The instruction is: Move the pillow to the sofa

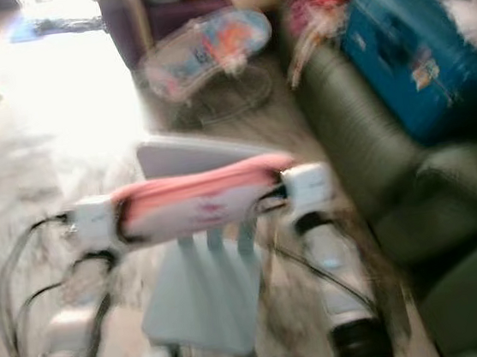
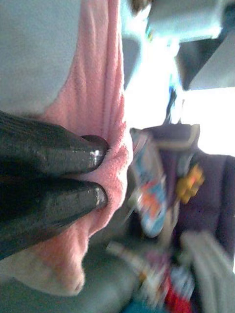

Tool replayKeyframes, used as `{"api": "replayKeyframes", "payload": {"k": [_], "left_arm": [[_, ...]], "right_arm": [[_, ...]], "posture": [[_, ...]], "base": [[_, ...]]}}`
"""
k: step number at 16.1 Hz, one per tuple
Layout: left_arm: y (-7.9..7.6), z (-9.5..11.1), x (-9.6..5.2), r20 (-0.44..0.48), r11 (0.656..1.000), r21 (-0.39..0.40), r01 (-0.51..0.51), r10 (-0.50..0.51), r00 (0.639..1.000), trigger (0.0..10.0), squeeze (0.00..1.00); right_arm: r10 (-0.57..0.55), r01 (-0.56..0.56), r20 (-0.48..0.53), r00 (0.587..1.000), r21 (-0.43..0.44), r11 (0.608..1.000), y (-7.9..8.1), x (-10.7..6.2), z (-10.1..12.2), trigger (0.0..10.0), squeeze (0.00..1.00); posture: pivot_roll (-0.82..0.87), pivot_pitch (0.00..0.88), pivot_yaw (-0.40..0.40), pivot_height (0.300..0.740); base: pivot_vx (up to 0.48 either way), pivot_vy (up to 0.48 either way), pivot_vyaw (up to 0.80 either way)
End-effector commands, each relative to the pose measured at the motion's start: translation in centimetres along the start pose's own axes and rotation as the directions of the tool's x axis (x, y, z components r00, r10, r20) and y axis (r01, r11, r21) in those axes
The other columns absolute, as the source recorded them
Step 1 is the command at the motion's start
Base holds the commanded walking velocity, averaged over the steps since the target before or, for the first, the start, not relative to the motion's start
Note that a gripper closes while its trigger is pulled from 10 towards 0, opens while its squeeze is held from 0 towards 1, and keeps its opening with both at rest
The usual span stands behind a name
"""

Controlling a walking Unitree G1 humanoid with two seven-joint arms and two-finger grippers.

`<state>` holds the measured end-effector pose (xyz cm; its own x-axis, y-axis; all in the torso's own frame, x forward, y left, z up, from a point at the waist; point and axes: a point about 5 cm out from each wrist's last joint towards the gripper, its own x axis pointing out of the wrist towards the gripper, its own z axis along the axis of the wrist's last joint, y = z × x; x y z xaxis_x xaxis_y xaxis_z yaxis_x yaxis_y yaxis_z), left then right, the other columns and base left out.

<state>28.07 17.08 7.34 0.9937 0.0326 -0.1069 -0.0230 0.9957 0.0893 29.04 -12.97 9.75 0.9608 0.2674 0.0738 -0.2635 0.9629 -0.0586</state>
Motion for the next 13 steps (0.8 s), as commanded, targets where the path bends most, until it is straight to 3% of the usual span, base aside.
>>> {"api": "replayKeyframes", "payload": {"k": [1,7,13], "left_arm": [[-0.37,0.29,0.32,0.006,1.0,-0.011,-0.008,0.008,1.0,10.0,0.0],[-0.31,0.16,0.57,-0.028,0.999,0.03,-0.032,0.033,0.999,10.0,0.0],[-0.54,0.28,0.58,-0.037,1.0,0.005,0.012,-0.012,0.999,10.0,0.0]], "right_arm": [[-0.136,0.136,-0.002,0.991,-0.019,0.99,-3.31,-1.35,-0.21,10.0,0.0],[-0.144,0.144,0.0,0.99,-0.016,0.989,-3.34,-1.17,-0.08,10.0,0.0],[-0.184,0.184,0.008,0.983,0.008,0.983,-3.58,-1.08,0.14,10.0,0.0]], "posture": [[0.02,0.0,-0.046,0.74],[0.02,0.0,-0.044,0.74],[0.01,0.0,-0.028,0.74]], "base": [[0.0,0.0,0.0],[0.0,0.0,0.0],[0.0,0.0,0.0]]}}
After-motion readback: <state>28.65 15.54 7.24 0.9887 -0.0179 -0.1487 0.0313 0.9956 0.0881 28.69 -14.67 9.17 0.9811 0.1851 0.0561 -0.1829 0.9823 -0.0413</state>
